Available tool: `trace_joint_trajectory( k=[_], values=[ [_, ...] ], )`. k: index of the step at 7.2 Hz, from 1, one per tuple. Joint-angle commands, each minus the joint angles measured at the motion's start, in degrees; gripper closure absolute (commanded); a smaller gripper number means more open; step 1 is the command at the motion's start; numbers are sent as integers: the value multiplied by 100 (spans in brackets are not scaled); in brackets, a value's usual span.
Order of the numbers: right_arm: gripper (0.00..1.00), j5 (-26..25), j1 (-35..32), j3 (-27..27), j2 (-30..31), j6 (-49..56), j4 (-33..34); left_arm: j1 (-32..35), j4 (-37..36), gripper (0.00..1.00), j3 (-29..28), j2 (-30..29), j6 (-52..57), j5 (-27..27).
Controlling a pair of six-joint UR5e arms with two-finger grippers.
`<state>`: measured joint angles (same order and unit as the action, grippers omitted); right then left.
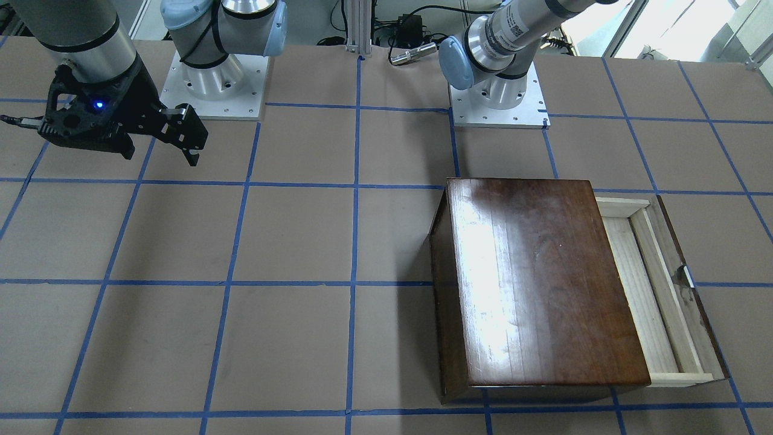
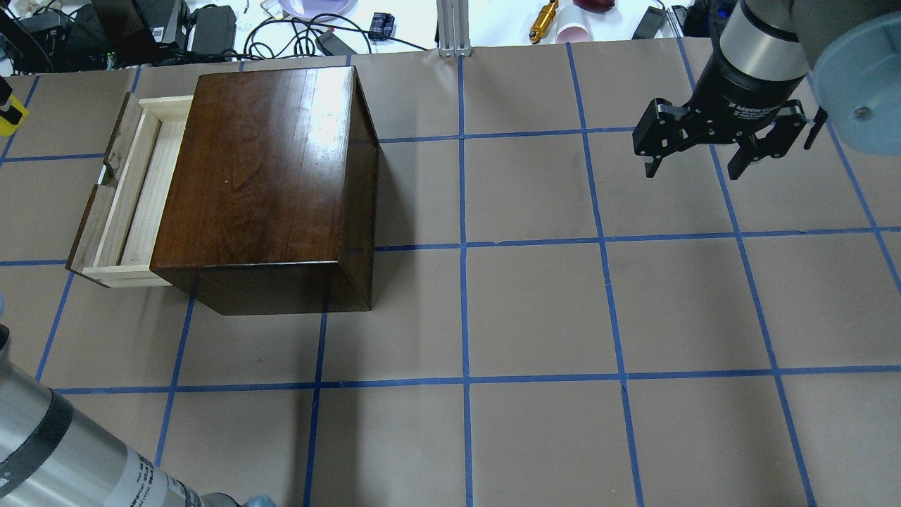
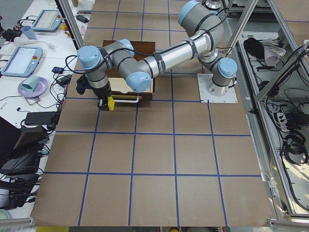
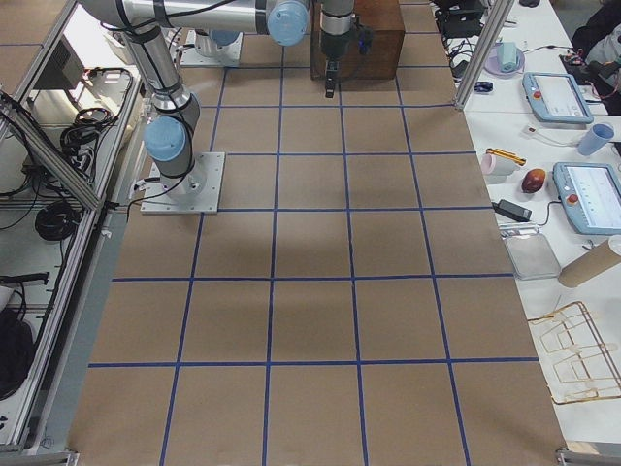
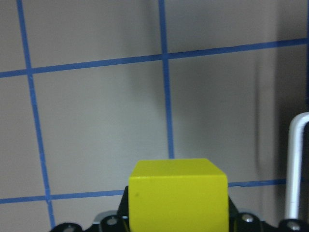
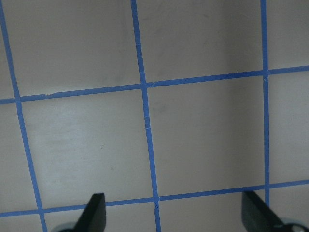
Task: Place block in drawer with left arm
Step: 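Carry the yellow cube over the open drawer and lower it inside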
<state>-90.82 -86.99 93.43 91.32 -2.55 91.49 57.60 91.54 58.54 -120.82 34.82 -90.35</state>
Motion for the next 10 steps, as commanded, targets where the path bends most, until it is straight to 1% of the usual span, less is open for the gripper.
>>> trace_joint_trajectory(
  k=[1,4,7,9,10],
  values=[
    [0,3,-2,0,0,0,0,557,5,100,551,356,-902,149],
    [0,-5,-2,0,0,0,0,822,-13,100,1044,497,-1118,131],
    [0,-5,-2,0,0,0,0,840,-127,100,1467,550,-1056,149],
    [0,-5,-2,0,0,0,0,840,-372,100,1686,551,-1065,166],
    [0,-5,-2,0,0,0,0,840,-582,100,1827,551,-1073,428]
  ],
)
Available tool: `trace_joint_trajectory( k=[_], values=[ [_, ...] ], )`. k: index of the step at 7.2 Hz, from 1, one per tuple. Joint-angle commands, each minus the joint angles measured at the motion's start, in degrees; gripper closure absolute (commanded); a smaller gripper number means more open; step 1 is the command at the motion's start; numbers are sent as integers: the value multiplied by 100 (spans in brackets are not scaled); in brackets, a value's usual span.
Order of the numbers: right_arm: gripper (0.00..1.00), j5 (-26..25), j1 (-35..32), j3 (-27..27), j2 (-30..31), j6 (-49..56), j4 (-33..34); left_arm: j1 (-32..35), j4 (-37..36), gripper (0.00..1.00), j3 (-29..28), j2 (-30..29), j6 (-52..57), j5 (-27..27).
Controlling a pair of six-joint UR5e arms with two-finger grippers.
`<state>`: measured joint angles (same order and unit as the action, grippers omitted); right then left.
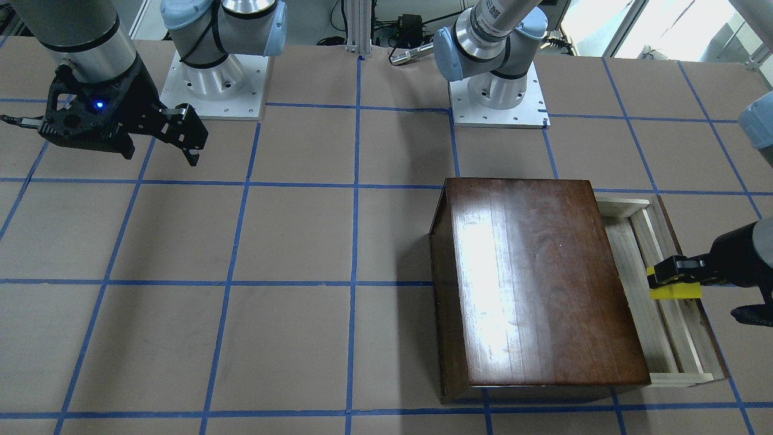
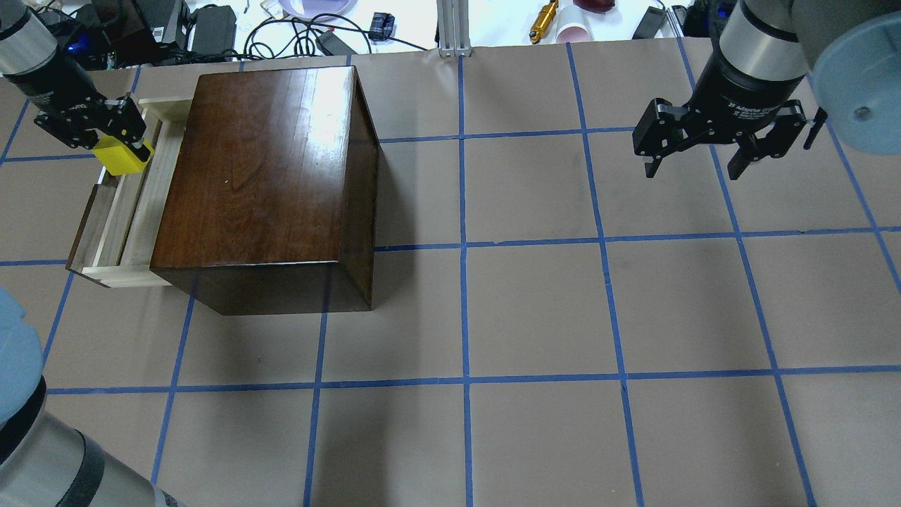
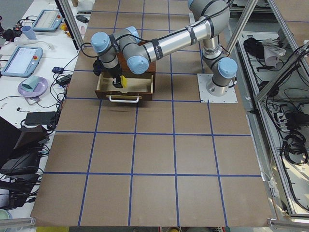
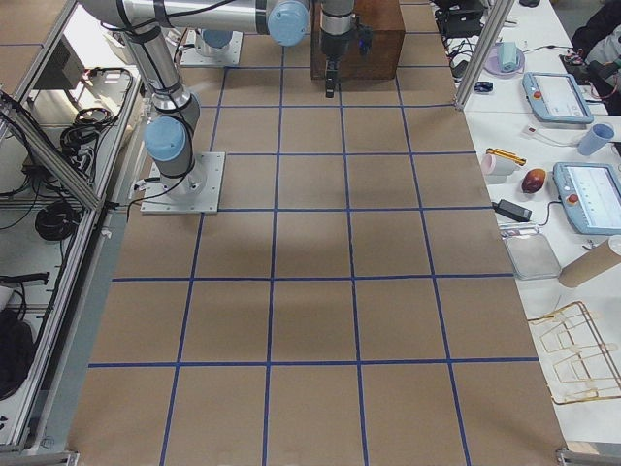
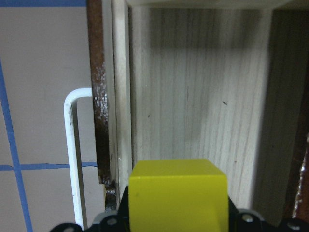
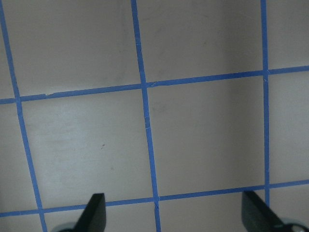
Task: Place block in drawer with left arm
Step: 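Carry the yellow cube over the open drawer and lower it inside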
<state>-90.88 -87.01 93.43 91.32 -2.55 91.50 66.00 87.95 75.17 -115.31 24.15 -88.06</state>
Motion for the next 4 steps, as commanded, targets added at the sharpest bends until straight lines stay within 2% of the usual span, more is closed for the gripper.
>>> trace_joint_trajectory(
  k=[1,3,4],
  values=[
    [0,0,0,0,0,0,0,9,-409,100,278,-35,10,228],
    [0,0,0,0,0,0,0,0,-490,100,367,-61,54,228],
    [0,0,0,9,0,0,0,0,-490,90,376,-96,46,228]
  ],
)
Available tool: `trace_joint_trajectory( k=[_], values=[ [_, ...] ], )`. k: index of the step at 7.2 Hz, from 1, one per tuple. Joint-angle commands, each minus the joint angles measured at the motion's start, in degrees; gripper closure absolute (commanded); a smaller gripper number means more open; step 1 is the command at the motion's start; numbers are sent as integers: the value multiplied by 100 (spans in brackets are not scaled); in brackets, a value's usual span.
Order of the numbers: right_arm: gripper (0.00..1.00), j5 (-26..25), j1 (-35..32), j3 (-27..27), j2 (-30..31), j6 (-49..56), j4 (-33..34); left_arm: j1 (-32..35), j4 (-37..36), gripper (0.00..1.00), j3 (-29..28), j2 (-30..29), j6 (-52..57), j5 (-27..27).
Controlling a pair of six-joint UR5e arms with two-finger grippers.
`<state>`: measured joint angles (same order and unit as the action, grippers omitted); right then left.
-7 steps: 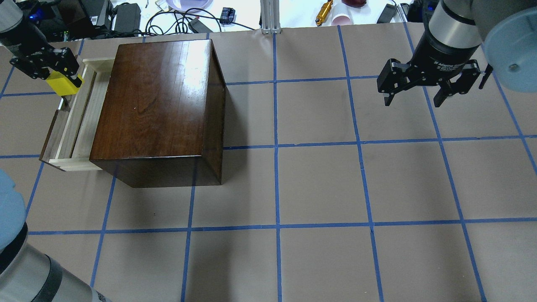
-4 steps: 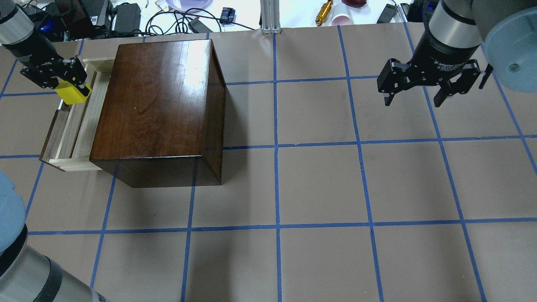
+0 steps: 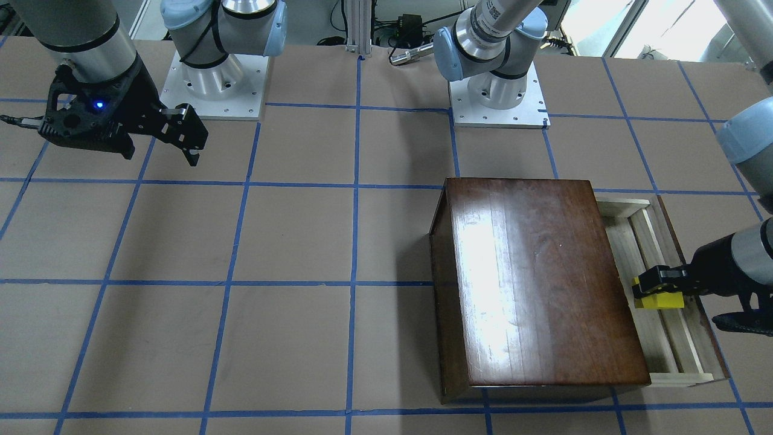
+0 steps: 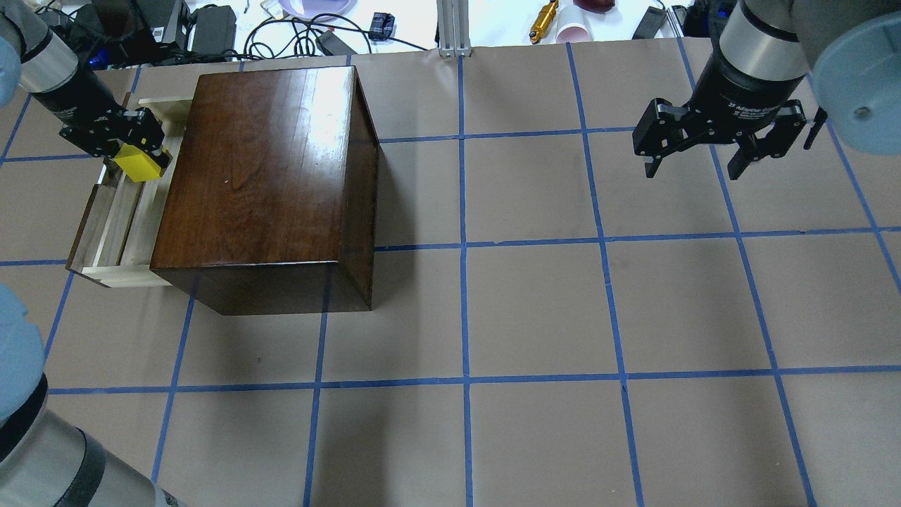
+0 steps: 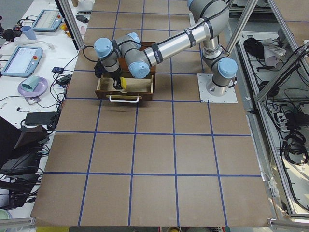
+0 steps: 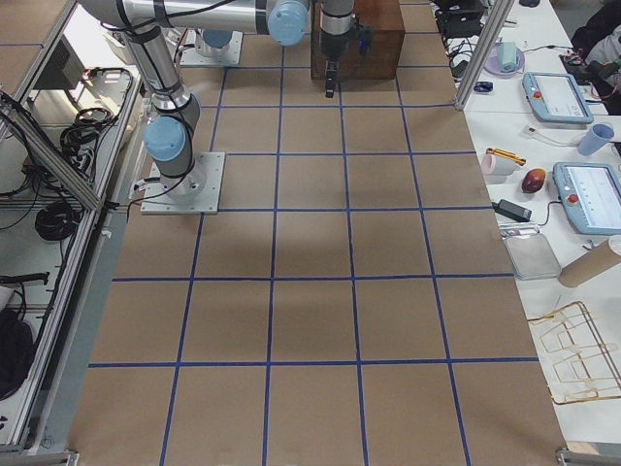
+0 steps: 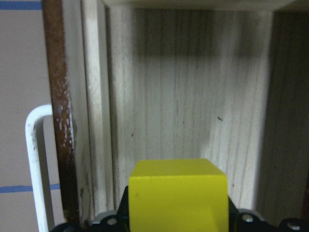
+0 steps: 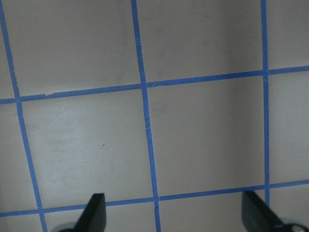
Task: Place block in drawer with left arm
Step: 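Carry the yellow cube over the open drawer and lower it inside, then open the left gripper to release the cube and raise it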
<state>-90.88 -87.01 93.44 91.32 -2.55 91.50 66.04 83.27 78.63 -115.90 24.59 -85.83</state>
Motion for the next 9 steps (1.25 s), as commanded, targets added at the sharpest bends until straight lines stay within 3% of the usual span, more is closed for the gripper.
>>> trace_joint_trajectory(
  k=[1,3,9],
  values=[
    [0,0,0,-1,0,0,0,-4,-21,66,38,-47,2,14],
    [0,0,0,-1,0,0,0,-21,-4,0,108,-21,-16,22],
    [0,0,0,-1,0,0,0,-4,357,0,-58,497,-216,-65]
  ],
)
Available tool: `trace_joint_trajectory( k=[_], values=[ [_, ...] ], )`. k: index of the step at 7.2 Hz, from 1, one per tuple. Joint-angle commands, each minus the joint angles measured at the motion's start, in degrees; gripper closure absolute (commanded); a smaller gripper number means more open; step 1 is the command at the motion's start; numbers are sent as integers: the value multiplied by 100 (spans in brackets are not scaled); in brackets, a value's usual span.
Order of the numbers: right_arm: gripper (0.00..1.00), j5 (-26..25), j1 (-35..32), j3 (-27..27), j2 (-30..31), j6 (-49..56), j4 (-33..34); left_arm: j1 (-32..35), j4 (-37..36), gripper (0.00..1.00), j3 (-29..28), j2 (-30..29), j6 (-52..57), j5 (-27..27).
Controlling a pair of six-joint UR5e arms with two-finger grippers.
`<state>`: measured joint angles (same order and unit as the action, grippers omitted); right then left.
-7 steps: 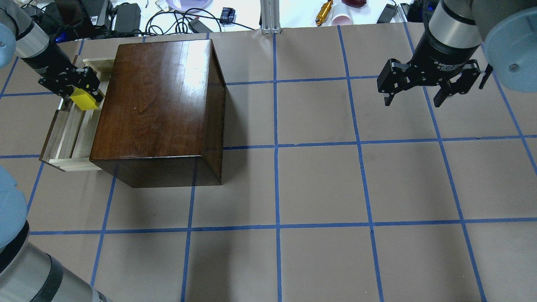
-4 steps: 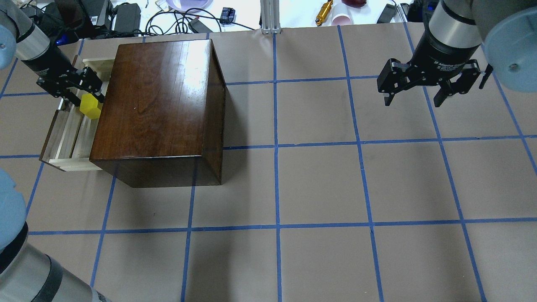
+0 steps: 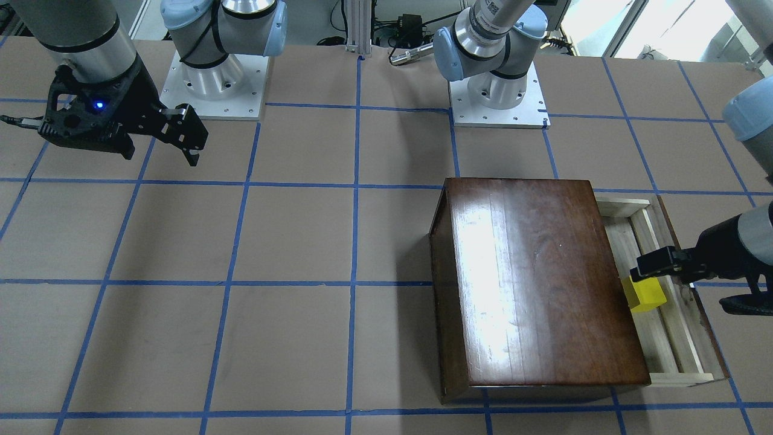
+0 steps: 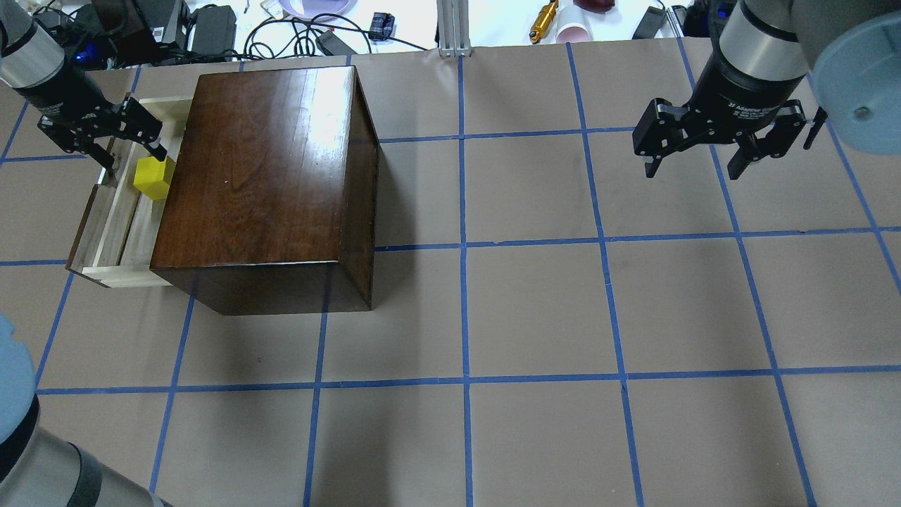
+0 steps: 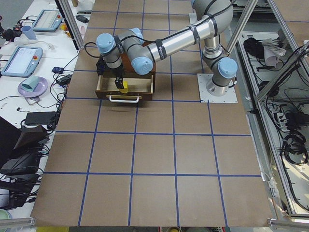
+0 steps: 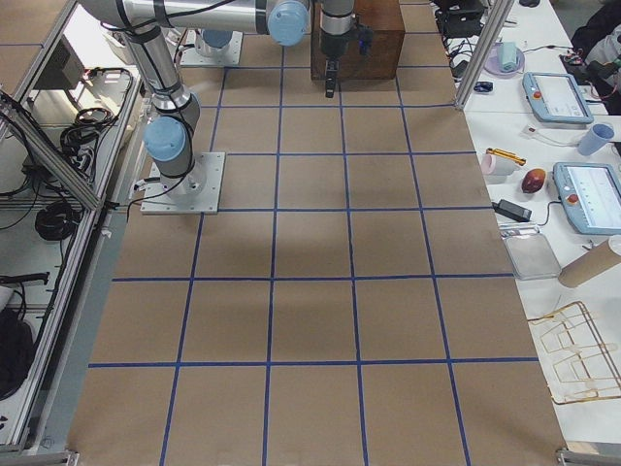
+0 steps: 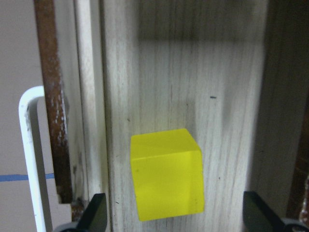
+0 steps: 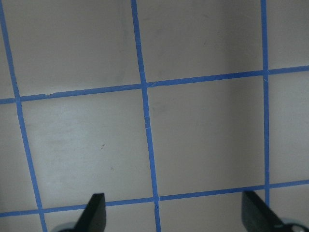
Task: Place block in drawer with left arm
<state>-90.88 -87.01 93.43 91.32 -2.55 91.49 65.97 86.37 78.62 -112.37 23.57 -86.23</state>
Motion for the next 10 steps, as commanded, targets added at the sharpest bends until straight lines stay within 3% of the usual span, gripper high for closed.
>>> trace_joint_trajectory(
  k=[1,4,6,10],
  values=[
    [0,0,9,0,0,0,0,64,203,0,-161,293,-203,-42],
    [0,0,0,0,0,0,0,432,424,0,-347,706,-406,-77],
    [0,0,0,0,0,0,0,959,433,0,-347,917,-1237,-78],
    [0,0,0,0,0,0,0,1917,424,0,21,1226,-2021,-298]
  ],
)
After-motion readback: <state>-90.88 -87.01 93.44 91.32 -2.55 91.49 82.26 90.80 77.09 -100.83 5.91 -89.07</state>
